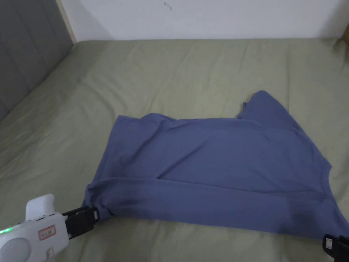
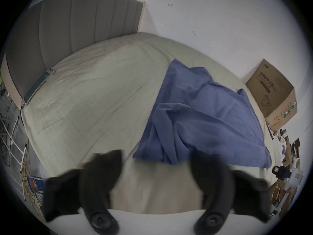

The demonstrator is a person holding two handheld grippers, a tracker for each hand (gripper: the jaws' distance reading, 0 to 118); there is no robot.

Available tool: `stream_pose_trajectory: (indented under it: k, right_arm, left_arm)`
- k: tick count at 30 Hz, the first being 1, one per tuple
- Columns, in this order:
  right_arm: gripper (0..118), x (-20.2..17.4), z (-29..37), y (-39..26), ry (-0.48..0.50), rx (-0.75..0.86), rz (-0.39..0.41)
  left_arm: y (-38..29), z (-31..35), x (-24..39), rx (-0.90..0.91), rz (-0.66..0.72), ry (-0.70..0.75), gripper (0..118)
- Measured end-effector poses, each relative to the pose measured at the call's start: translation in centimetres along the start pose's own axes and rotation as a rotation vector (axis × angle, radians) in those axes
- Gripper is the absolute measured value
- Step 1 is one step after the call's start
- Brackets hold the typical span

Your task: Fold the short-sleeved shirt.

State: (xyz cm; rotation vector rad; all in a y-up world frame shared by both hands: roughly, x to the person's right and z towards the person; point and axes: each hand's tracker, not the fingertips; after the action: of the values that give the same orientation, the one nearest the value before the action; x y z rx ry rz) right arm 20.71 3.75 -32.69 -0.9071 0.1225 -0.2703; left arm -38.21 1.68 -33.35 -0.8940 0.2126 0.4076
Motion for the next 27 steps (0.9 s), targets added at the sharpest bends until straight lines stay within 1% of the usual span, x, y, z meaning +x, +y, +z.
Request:
stream_pose_trajectory:
  k: [1,3,5,6,7,9,10,11,12,13,14,15,16,18,19,21,22,23,24,25,26,27]
  right_arm:
    - [0,0.0,-0.1,0.0,0.005,-0.003,0.002]
    - [0,0.1,-0.2,0.0,0.002,-0.006,-0.001]
    - [0,0.2,-0.3,-0.1,0.0,-0.016,-0.014]
    - [0,0.3,-0.3,-0.1,-0.003,-0.023,-0.021]
    - [0,0.4,-0.3,0.0,-0.017,-0.043,-0.028]
    - [0,0.7,-0.2,0.0,-0.032,-0.048,-0.02]
    - [0,1.0,-0.2,0.0,-0.045,-0.043,-0.012]
    - [4,1.2,-0.4,0.1,-0.061,-0.04,-0.01]
    - [33,1.6,-0.6,0.3,-0.09,-0.041,-0.014]
    - [69,2.2,-0.8,0.5,-0.137,-0.044,-0.032]
    - [101,3.0,-1.3,0.6,-0.159,-0.056,-0.047]
    - [111,3.6,-1.9,1.0,-0.172,-0.101,-0.056]
    - [108,4.0,-2.3,1.3,-0.18,-0.114,-0.061]
    - [107,4.9,-3.0,1.9,-0.173,-0.071,-0.053]
    - [106,5.2,-3.8,2.4,-0.198,-0.082,-0.054]
    - [101,5.8,-5.8,3.4,-0.218,-0.115,-0.065]
    - [100,5.5,-6.2,3.7,-0.219,-0.139,-0.096]
    - [100,5.5,-7.0,3.9,-0.182,-0.14,-0.124]
    - [93,5.3,-8.1,4.0,-0.163,-0.158,-0.159]
    - [93,4.4,-9.0,4.2,-0.256,-0.228,-0.134]
    - [93,3.2,-9.3,4.7,-0.315,-0.232,-0.021]
    - [88,2.3,-9.4,4.9,-0.336,-0.227,0.048]
  left_arm:
    - [0.0,-0.8,0.1,0.002,0.006,0.006,99]
    - [0.2,-3.1,0.1,-0.025,-0.007,0.009,99]
    - [-0.2,-4.3,0.4,-0.083,-0.038,0.063,94]
    - [-0.5,-3.8,0.9,-0.055,-0.083,0.1,82]
    - [-0.7,-2.8,2.0,-0.031,-0.125,0.115,61]
    - [-0.7,-1.6,1.9,0.023,-0.15,0.067,6]
    - [-0.5,-1.7,1.8,0.012,-0.142,0.002,6]
    - [-0.7,-2.4,1.5,-0.008,-0.138,0.01,6]
    - [-0.5,-2.7,1.9,-0.032,-0.179,0.059,6]
    - [-0.5,-2.8,2.4,-0.03,-0.204,0.063,6]
    - [-0.5,-2.7,2.7,-0.03,-0.212,0.067,6]
    - [-0.2,-2.6,3.4,-0.031,-0.229,0.071,6]
    - [-0.2,-2.3,3.5,-0.03,-0.241,0.07,6]
    - [0.1,-2.0,3.5,-0.032,-0.247,0.064,6]
    - [0.1,-1.6,3.2,-0.036,-0.246,0.058,6]
    - [0.2,-1.4,3.3,-0.039,-0.254,0.053,6]
    - [0.3,-1.3,3.5,-0.04,-0.255,0.052,6]
    - [0.4,-1.4,3.3,-0.045,-0.256,0.052,6]
    - [0.4,-1.3,3.4,-0.047,-0.257,0.053,6]
    - [0.4,-1.3,3.6,-0.046,-0.259,0.054,6]
    - [0.4,-1.3,3.7,-0.047,-0.26,0.054,6]
    - [1.0,-1.6,3.0,-0.047,-0.259,0.055,6]
